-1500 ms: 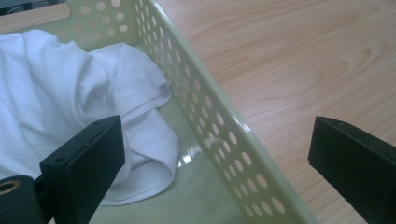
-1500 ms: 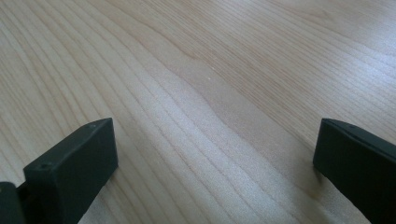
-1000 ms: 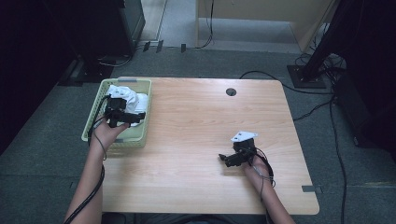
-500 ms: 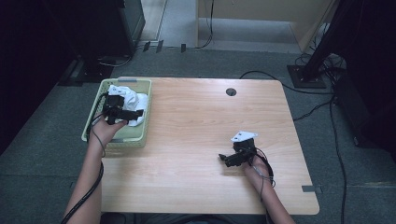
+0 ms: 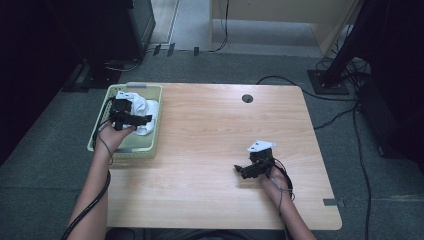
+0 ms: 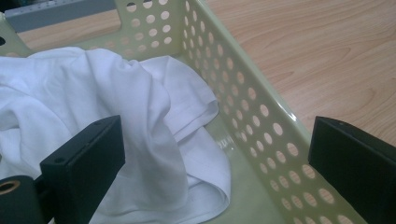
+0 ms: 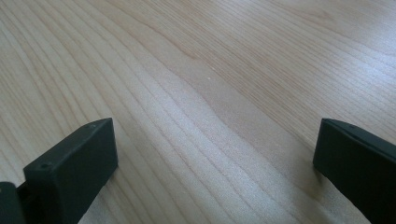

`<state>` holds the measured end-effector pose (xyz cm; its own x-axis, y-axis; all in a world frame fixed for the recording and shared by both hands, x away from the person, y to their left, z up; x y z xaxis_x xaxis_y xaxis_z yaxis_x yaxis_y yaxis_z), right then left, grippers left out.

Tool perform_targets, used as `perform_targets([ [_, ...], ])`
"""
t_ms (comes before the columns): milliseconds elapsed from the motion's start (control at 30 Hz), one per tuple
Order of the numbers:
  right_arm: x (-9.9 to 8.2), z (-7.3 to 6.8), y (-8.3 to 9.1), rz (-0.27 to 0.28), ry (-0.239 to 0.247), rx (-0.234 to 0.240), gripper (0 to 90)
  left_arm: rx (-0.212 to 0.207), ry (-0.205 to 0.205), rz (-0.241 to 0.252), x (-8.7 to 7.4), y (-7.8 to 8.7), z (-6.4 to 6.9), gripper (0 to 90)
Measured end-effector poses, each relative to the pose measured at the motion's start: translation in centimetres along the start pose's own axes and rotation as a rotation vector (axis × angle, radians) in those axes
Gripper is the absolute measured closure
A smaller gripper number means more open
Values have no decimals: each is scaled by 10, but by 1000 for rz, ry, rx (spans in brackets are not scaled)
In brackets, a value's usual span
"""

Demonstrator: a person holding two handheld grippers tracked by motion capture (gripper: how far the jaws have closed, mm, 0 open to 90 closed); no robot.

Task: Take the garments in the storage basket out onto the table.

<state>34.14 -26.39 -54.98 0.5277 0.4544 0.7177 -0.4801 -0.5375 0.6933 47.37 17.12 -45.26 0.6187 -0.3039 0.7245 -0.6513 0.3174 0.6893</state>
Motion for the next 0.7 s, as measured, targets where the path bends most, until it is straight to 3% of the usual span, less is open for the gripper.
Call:
perform_targets([
  [467, 0, 0, 0, 0, 0, 0, 0, 35, 1, -5, 1, -11, -11, 42],
  [567, 0, 0, 0, 0, 0, 0, 0, 43, 18, 1, 0, -15, -14, 43],
  [700, 0, 0, 0, 0, -1, 0, 0, 48, 7, -4, -1, -21, -15, 43],
])
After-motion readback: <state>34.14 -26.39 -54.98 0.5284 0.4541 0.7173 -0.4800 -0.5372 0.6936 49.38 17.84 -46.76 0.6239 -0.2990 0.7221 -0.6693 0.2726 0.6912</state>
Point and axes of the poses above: each handheld gripper's, and its own axes: y roughly backward along the jaws, x roughly out of its top, z roughly to its right, the point moved 3 cm from there along -y, roughly forward along the jaws, and after that the axes turned 4 degrees about x, right-handed, at the moved point
